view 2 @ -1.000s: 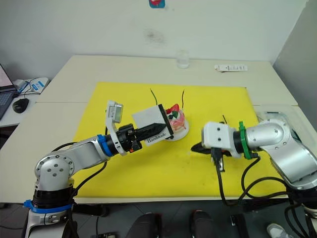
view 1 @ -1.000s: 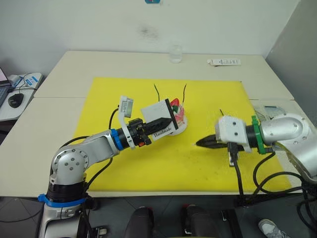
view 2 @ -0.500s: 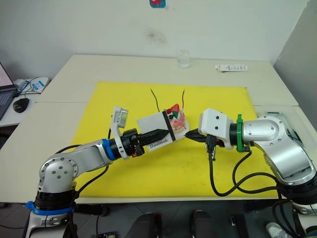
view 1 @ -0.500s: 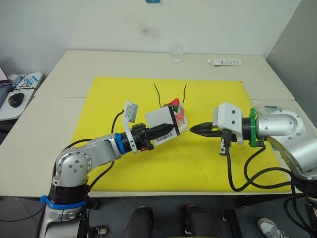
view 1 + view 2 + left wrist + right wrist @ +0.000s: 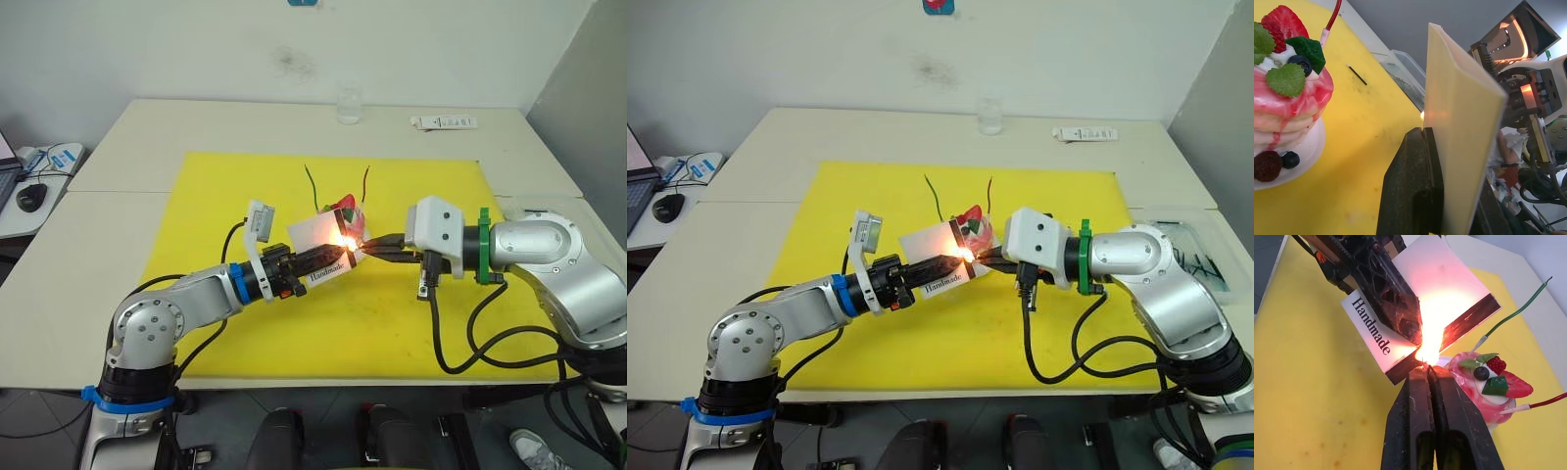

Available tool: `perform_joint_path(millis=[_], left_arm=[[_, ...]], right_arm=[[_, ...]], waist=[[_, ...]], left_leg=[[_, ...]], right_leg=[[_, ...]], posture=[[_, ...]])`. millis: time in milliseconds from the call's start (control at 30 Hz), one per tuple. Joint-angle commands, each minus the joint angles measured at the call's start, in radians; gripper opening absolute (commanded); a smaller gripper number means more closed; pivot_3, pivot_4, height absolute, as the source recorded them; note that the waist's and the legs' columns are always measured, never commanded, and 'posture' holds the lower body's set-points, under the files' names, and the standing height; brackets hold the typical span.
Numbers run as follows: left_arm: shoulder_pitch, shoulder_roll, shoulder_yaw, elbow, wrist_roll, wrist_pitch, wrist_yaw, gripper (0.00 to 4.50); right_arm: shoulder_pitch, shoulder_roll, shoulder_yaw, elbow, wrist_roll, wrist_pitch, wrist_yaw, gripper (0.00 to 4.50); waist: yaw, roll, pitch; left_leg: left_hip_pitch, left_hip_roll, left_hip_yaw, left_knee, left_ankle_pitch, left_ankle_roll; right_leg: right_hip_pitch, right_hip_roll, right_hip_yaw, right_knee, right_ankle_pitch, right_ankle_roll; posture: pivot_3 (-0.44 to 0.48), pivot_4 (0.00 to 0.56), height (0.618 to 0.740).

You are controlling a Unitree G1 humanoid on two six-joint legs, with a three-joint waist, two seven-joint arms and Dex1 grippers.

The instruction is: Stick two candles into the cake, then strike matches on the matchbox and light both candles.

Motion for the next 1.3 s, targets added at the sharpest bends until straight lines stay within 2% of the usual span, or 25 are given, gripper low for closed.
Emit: perform_joint_path(millis=[33, 200, 300, 467, 700, 867, 1300], left_arm=[[0.022, 0.043, 0.047, -0.022, -0.006, 0.004, -0.016, 0.00], [0.113, 0.150, 0.103, -0.049, -0.023, 0.024, -0.071, 0.00], [0.159, 0.197, 0.131, -0.081, -0.047, 0.037, -0.087, 0.00], [0.197, 0.222, 0.162, -0.120, -0.097, 0.038, -0.073, 0.00], [0.241, 0.220, 0.174, -0.152, -0.158, 0.017, -0.023, 0.00], [0.247, 0.205, 0.165, -0.162, -0.166, -0.003, 0.007, 0.00], [0.226, 0.170, 0.118, -0.164, -0.157, -0.031, 0.040, 0.00]], right_arm=[[-0.017, -0.021, -0.034, -0.018, 0.007, -0.006, 0.013, 0.01], [-0.055, -0.030, -0.068, 0.010, 0.026, 0.018, 0.013, 0.01], [-0.102, 0.015, -0.071, 0.054, 0.028, 0.034, -0.019, 0.01], [-0.163, 0.110, -0.044, 0.144, -0.007, 0.018, -0.075, 0.01], [-0.238, 0.230, -0.010, 0.284, -0.073, -0.061, -0.130, 0.01], [-0.259, 0.279, 0.001, 0.334, -0.096, -0.092, -0.139, 0.01], [-0.328, 0.371, 0.015, 0.473, -0.181, -0.151, -0.193, 0.01]], waist=[[-0.002, 0.000, 0.000], [-0.004, 0.000, 0.000], [-0.004, 0.000, 0.000], [-0.003, 0.000, 0.000], [-0.002, 0.000, 0.000], [-0.002, 0.000, 0.000], [-0.003, 0.000, 0.000]], left_leg=[[0.000, 0.000, 0.000, 0.000, 0.000, 0.000], [0.000, 0.001, 0.000, -0.001, 0.000, 0.000], [0.000, 0.001, 0.000, 0.000, 0.000, 0.000], [0.000, 0.000, 0.000, 0.000, 0.000, 0.000], [0.000, 0.000, 0.001, 0.000, 0.000, 0.000], [0.000, 0.000, 0.001, 0.000, 0.000, 0.000], [0.000, 0.000, 0.001, 0.000, 0.000, 0.000]], right_leg=[[0.000, 0.000, 0.000, 0.000, 0.000, 0.000], [-0.001, 0.000, 0.000, 0.000, -0.001, -0.001], [-0.001, 0.000, 0.000, 0.000, -0.002, -0.003], [0.000, -0.001, 0.000, 0.000, -0.003, -0.006], [0.000, -0.002, 0.000, 0.001, -0.003, -0.005], [-0.001, -0.001, 0.000, 0.001, -0.001, -0.002], [-0.001, -0.001, 0.000, 0.001, 0.001, -0.005]], posture=[[0.000, 0.150, 0.740], [0.000, 0.150, 0.740], [0.000, 0.150, 0.740], [0.000, 0.150, 0.740], [0.000, 0.150, 0.740], [0.000, 0.150, 0.740], [0.000, 0.150, 0.740]])
